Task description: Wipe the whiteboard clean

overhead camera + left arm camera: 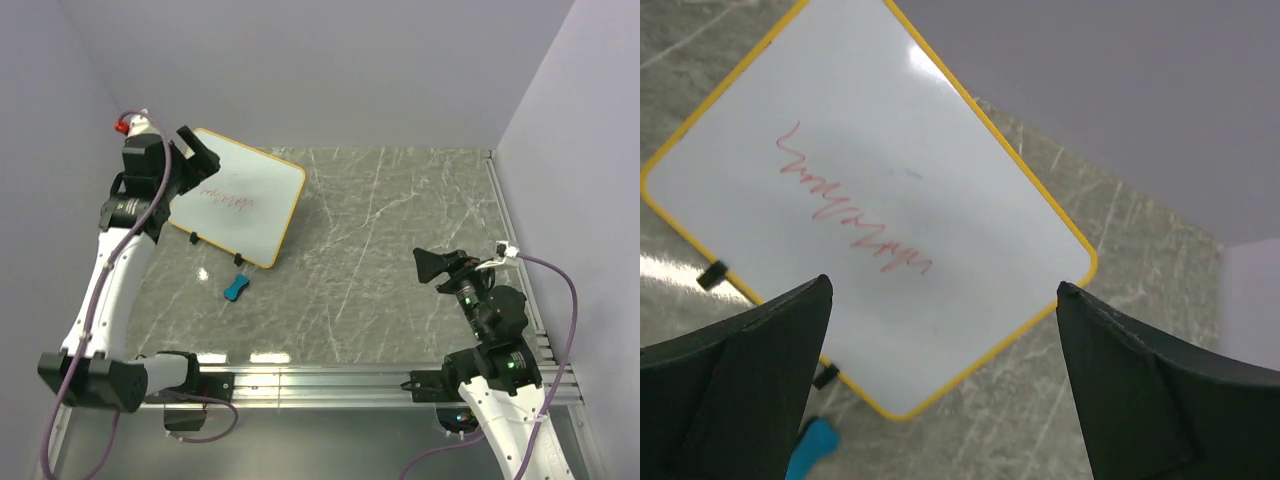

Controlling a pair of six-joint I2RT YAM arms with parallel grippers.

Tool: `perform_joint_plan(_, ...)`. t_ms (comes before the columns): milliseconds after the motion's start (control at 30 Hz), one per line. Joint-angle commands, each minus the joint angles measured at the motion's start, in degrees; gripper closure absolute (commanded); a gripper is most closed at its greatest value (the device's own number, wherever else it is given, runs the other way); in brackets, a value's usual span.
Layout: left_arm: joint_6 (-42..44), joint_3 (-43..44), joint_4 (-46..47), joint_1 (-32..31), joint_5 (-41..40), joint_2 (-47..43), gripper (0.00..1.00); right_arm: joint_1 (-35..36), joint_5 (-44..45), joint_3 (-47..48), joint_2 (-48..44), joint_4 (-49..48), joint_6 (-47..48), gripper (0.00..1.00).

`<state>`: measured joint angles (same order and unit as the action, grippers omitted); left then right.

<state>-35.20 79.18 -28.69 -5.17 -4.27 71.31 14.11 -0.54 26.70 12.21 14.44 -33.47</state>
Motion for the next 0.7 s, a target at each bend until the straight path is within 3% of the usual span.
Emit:
perform_joint_plan(0, -5.9, 0.19, -9.53, -0.02, 2.34, -6.0, 0.01, 0.39, -5.01, 3.97, 0.62, 9.28, -6.24, 0.0)
perform_joint_plan(33, -11.15, -2.6, -10.85, 0.51, 3.56, -6.44, 0.01, 0.39, -4.91, 4.85, 0.89, 11.38, -9.12, 0.0)
perform_joint_plan(67, -12.08, -5.67, -7.73, 0.77, 12.1, -7.75, 0.01, 0.48, -6.13, 4.59, 1.06, 12.71, -9.85, 0.0)
perform_joint_plan(133, -8.93, -14.78, -2.72, 1.3, 23.74, -8.55, 0.01, 0.39, -12.8, 3.02, 1.76, 12.2, -9.59, 0.0)
perform_joint_plan(300, -8.49, -25.02, -5.04, -3.7, 8.54, -15.57, 0.01, 0.31, -15.11, 1.43, 1.51, 16.14, -10.82, 0.0)
perform_joint_plan(467, -8.12, -34.51, -11.92, -6.33, 4.37, -20.4, 0.03, 0.39, -17.21, 2.22, 1.24, 19.75, -7.14, 0.0)
perform_joint_plan(533, -8.74, -33.04, -11.05, -12.65, -1.25, -20.77, 0.03, 0.31, -18.79, 0.91, 2.55, 19.49, -6.52, 0.0)
perform_joint_plan(667, -12.78, -30.58, -17.09, -14.16, -4.25, -11.92, 0.04, 0.31, -21.26, -0.68, 4.84, 18.53, -6.78, 0.0)
